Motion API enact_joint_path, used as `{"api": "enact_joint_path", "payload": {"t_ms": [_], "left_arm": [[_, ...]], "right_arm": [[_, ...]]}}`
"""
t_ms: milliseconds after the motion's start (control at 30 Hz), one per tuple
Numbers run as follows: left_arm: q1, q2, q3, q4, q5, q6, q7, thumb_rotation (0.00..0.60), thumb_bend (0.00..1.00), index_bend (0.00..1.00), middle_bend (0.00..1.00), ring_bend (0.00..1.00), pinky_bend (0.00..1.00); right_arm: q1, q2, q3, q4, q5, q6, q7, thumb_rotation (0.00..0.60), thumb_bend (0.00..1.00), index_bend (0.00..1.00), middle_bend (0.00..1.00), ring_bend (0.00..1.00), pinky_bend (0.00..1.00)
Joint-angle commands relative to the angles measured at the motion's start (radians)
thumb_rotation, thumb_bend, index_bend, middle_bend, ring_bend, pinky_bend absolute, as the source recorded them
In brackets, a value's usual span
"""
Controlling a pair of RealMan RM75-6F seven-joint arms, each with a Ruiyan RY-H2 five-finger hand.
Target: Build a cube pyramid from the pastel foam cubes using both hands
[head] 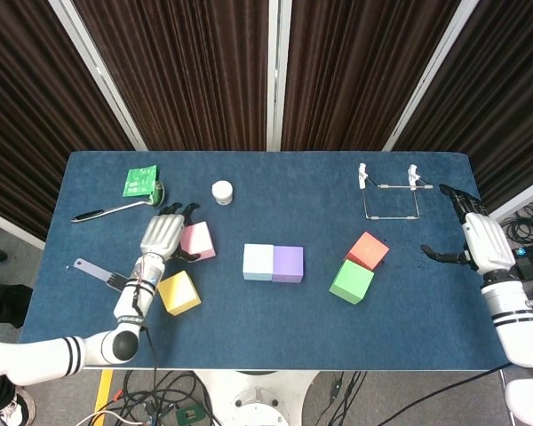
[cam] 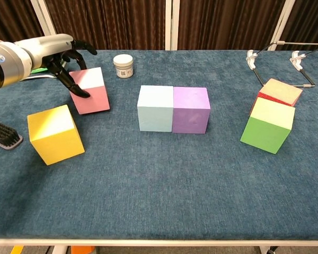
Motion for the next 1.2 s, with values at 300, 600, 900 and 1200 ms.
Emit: {"api": "enact_joint_path", "payload": {"t_ms": [300,600,900,1200], "left_arm": [[0.006,0.077,0.066,-0.192,0.086,0.014,0.062,0.600,0.15,0.14,0.53,0.12,0.14],[-0.025,0.046,0.083,-0.195,0.060,0.019,0.120,0.600,0.15,0.14,0.53,0.12,0.13],[-0.057,0.024,0.066,-0.148,0.019,-0.030,0.108,0.600,0.15,0.14,0.53,0.12,0.13],[-0.090,0.023,0.050,-0.122,-0.002,-0.081,0.078,0.600,0.14,0.14,0.53,0.12,0.13]], "right_arm": [[-0.005,0.012,0.005,-0.015,-0.010,0.002,-0.019,0.600,0.10,0.00,0.08,0.00,0.00],[-0.012,0.012,0.003,-0.034,-0.001,0.014,-0.058,0.600,0.10,0.00,0.08,0.00,0.00],[-0.024,0.026,-0.002,-0.052,-0.024,0.014,-0.043,0.600,0.10,0.00,0.08,0.00,0.00],[-0.024,0.036,0.000,-0.057,-0.038,-0.002,-0.013,0.600,0.10,0.00,0.08,0.00,0.00]]}}
